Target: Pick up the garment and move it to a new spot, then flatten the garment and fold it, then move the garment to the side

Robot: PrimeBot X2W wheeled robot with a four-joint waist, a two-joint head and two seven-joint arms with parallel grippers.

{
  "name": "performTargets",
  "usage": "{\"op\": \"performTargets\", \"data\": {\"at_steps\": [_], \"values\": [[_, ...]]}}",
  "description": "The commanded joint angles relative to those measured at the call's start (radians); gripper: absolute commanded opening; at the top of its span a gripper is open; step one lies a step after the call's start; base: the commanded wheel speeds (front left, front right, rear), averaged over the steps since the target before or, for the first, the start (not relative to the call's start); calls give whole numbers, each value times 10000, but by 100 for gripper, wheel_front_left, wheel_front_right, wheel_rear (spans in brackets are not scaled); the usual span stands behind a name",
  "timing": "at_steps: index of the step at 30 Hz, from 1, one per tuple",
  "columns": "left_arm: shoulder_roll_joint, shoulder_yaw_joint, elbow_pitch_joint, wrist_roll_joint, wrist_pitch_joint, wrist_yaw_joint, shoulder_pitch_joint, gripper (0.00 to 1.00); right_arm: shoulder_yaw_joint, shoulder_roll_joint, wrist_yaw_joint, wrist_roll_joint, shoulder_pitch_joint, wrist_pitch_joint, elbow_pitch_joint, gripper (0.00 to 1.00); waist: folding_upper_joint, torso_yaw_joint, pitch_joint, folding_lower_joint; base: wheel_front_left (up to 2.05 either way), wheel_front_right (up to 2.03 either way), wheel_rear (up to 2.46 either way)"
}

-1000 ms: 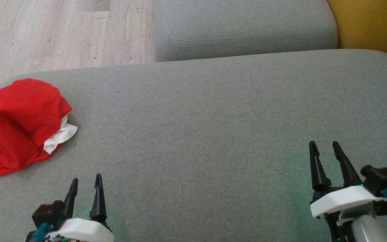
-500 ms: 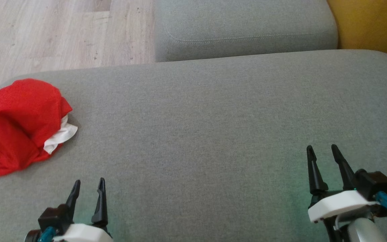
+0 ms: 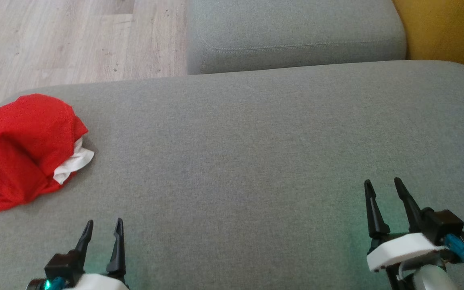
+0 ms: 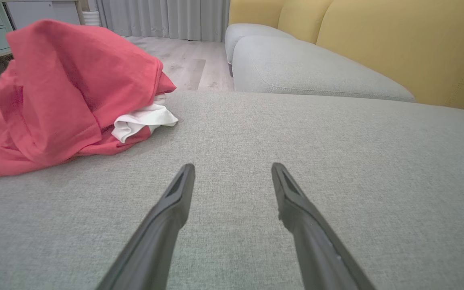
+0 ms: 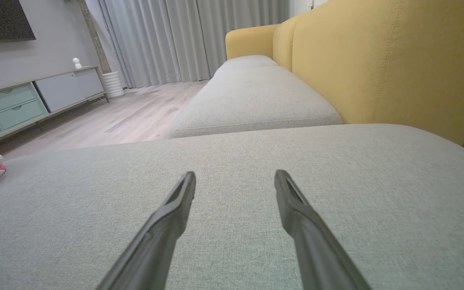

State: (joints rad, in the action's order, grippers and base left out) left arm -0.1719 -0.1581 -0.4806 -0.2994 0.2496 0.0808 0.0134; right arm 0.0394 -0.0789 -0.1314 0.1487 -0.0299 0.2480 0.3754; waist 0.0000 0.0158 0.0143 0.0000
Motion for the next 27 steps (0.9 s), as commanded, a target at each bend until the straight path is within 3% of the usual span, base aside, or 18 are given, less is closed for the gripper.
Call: {"op": "performTargets", "data": {"at_steps": [1, 21, 27], "values": [[-68, 412, 232, -74, 122, 21, 387, 100, 203, -49, 7, 84, -350, 137, -225, 100, 0, -5, 1, 0, 0, 0, 0], [33, 543, -74, -272, 122, 208, 478, 100, 233, -170, 7, 513, -436, 137, 21, 100, 0, 42, 18, 0, 0, 0, 0], [44, 456, -171, -257, 122, 260, 608, 100, 206, -233, 7, 374, -324, 138, -27, 100, 0, 443, 48, 0, 0, 0, 0]]}}
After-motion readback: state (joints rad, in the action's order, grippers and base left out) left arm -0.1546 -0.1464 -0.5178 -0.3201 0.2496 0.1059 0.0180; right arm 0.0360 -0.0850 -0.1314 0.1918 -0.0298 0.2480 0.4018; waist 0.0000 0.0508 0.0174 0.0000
